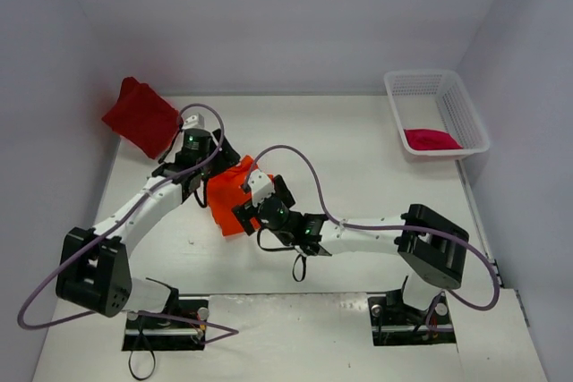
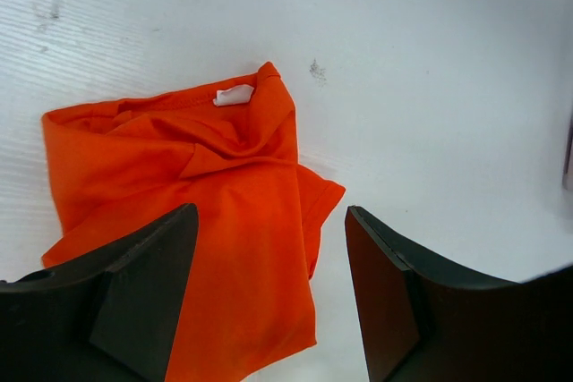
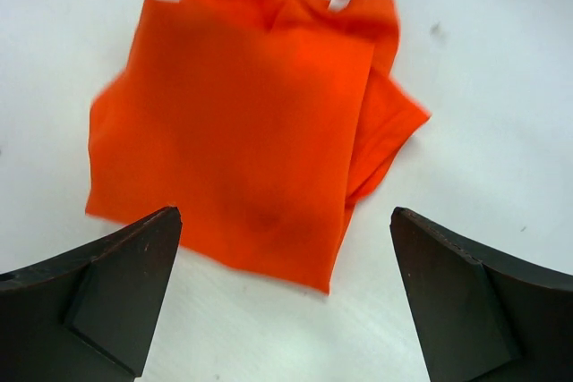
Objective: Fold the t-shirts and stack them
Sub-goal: Smooth out wrinkles on the folded tshirt
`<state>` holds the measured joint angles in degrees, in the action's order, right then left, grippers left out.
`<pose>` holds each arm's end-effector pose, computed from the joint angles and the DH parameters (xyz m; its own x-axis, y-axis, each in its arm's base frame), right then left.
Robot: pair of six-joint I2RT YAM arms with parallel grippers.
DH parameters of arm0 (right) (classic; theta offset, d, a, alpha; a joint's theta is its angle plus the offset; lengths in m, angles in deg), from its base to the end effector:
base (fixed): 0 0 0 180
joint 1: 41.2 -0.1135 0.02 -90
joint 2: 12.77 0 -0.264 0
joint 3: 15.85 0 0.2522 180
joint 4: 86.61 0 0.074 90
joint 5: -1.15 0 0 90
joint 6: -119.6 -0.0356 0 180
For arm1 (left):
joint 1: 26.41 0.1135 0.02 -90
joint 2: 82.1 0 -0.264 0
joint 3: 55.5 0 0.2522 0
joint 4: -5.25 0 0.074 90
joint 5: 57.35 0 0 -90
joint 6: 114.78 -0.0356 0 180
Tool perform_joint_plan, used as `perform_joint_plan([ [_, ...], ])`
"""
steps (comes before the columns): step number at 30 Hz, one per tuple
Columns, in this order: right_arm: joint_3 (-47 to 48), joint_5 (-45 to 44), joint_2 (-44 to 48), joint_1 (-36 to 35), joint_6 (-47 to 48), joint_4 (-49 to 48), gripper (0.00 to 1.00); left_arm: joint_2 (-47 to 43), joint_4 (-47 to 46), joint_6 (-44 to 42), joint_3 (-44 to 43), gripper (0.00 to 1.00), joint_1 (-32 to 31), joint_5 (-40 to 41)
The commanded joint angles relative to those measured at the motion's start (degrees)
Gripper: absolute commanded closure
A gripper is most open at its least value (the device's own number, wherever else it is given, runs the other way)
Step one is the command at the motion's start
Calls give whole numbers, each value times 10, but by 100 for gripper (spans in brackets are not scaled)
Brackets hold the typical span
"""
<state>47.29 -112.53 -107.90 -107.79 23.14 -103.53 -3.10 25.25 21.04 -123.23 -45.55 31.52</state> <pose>0.1563 0.3251 0.2151 -0.1799 -0.1561 -0.9712 -0.6704 0.7420 0.0049 0.2932 -0.1025 0.2665 -0.5883 -0.5548 -0.5883 -0.1121 0.7765 -0.6201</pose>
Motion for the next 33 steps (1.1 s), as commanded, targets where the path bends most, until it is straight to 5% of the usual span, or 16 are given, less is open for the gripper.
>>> perform_joint_plan([
  [1,46,-3,26,20,43,-4,0,-45,31,-14,-9,39,-2,34],
  [11,105,105,-51,111,67,-39,0,-83,64,13,42,39,-1,71],
  [33,121,109,-124,120,76,-49,0,-212,113,40,169,39,26,73],
])
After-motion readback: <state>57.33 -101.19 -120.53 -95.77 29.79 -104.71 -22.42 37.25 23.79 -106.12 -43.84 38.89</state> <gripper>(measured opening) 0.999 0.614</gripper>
